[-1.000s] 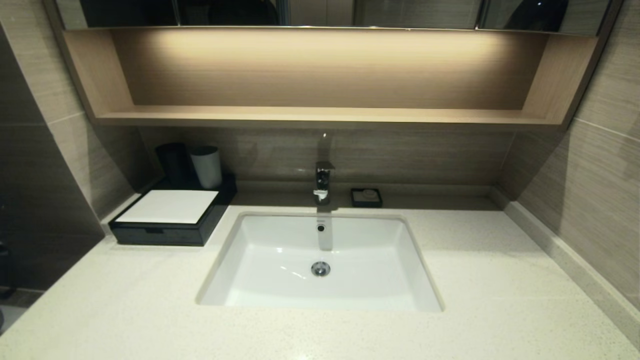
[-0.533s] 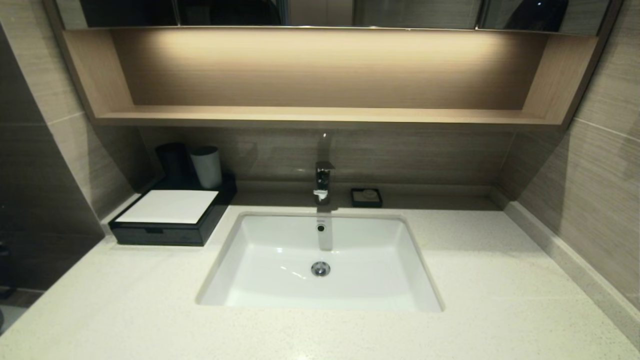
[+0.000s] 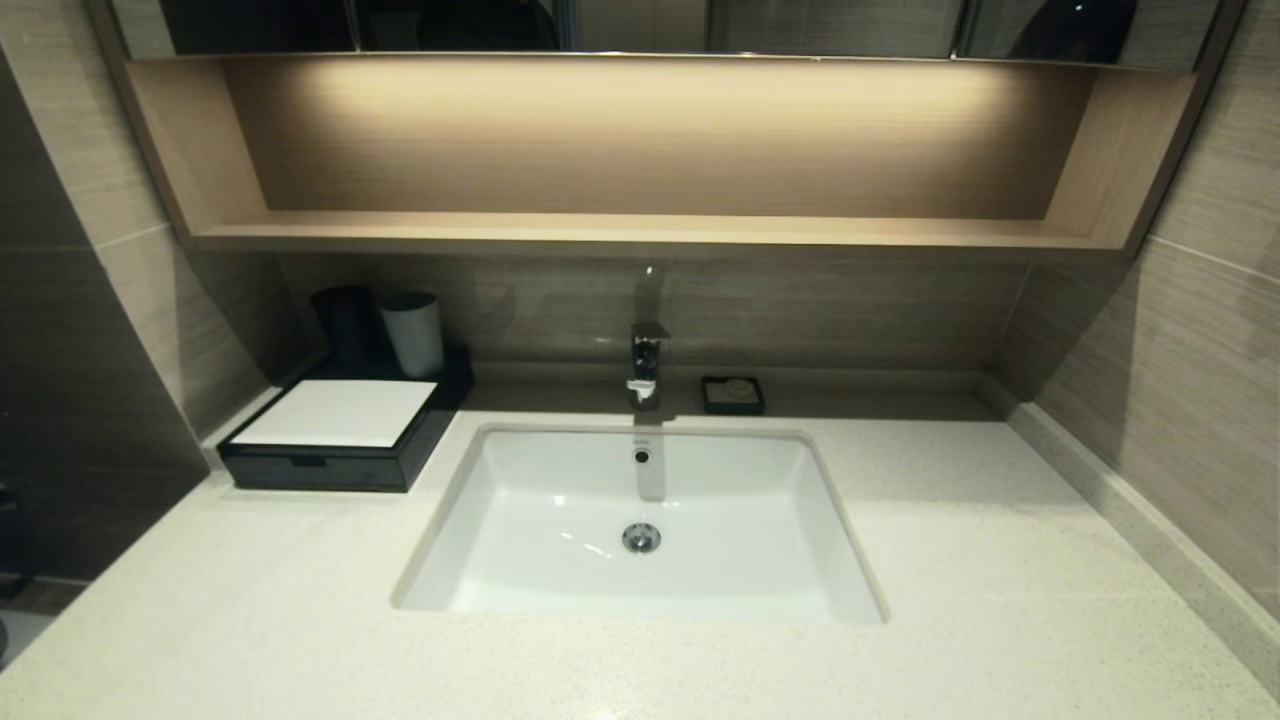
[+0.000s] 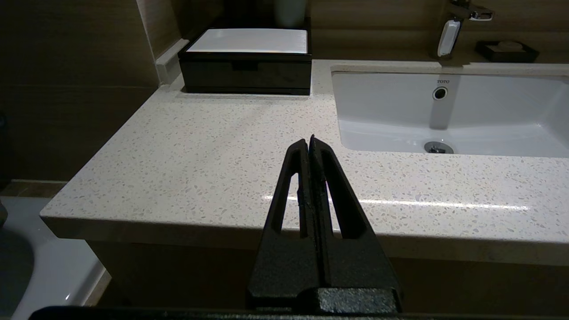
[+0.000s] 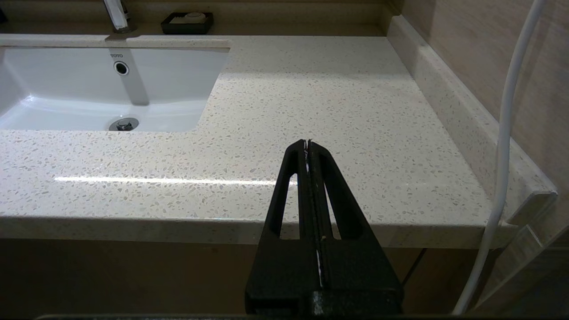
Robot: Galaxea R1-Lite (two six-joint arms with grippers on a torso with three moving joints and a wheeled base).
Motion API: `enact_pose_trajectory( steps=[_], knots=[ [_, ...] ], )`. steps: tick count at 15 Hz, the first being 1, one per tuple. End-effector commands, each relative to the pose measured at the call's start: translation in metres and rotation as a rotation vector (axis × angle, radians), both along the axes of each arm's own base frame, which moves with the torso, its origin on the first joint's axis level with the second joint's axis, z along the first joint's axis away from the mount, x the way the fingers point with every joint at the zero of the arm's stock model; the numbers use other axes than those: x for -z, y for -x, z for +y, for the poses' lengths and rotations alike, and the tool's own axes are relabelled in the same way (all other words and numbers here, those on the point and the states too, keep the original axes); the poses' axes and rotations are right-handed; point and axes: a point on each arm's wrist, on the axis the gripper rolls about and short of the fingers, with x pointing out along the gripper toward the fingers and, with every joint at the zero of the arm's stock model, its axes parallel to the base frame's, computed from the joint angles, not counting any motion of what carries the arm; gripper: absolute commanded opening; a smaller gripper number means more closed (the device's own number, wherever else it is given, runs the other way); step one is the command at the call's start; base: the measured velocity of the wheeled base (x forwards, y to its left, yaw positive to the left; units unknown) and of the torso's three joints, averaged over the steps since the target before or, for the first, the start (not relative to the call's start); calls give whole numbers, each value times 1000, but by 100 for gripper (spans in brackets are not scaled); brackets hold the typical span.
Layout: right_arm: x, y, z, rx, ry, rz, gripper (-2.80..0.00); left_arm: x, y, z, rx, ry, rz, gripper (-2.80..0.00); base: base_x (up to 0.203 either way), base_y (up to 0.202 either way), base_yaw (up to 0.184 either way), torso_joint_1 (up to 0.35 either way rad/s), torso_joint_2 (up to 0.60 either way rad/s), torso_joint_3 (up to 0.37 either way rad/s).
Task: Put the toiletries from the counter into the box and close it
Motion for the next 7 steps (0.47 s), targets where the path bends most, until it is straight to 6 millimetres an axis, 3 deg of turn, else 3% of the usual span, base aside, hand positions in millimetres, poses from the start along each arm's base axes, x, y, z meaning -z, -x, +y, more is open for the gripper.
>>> enact_pose_trajectory(
  steps=[1, 7],
  knots=[
    [0, 0, 0, 0, 2, 0, -280, 5, -1, 0, 0, 0, 19, -280, 0, 0, 0, 0, 0, 0],
    [0, 0, 0, 0, 0, 1, -280, 5, -1, 0, 0, 0, 19, -280, 0, 0, 0, 0, 0, 0]
  ],
)
